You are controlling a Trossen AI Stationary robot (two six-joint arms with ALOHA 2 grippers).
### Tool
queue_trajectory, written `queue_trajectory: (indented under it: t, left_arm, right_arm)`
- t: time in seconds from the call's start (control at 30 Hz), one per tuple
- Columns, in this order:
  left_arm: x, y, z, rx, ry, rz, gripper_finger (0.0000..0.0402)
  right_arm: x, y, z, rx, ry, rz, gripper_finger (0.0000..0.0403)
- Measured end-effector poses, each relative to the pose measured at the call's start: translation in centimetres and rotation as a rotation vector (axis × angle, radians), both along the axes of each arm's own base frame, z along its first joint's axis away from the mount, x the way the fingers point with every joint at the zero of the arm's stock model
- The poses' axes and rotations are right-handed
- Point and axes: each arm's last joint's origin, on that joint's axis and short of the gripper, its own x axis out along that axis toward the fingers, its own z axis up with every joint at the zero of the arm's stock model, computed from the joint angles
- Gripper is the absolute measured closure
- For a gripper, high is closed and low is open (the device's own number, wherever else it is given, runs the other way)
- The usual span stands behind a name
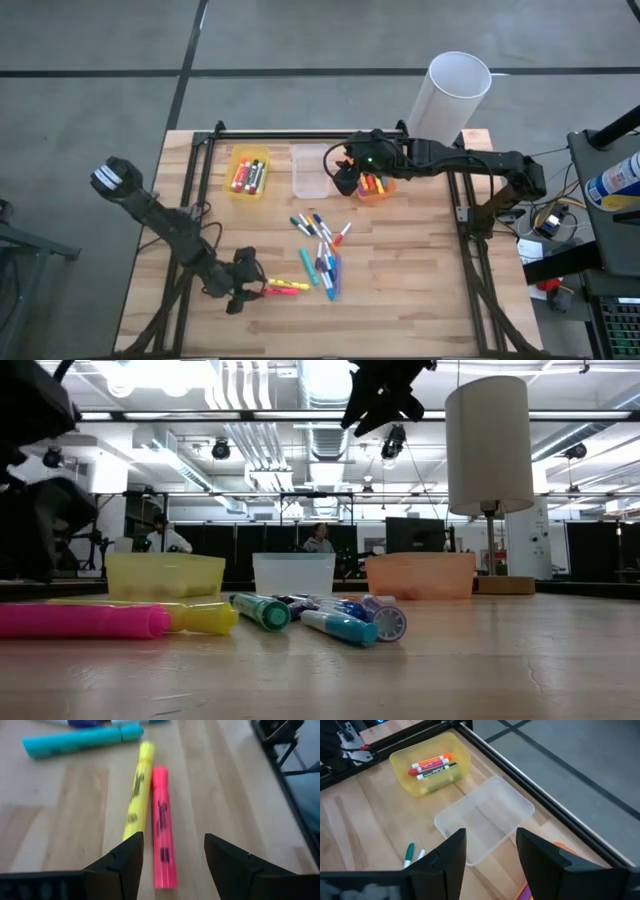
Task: Pick & Place Markers
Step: Put the large pink highlighter pen into the orange bin
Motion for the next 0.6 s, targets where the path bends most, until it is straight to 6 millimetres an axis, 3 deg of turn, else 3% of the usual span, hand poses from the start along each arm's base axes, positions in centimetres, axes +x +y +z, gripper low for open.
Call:
queue_trajectory:
  t: [0.33, 0.6]
  left_arm:
    - [0.4, -0.6, -2.8, 0.029, 0.083, 0.059, 0.02]
    - [0.8, -0.9, -3.4, 0.06, 0.085, 0.118, 0.0205]
  right_arm:
    - [0.3, 0.0, 0.2, -0.002, -0.031, 0.005, 0.0234]
    - [0.3, 0.0, 0.2, -0.005, -0.035, 0.008, 0.0234]
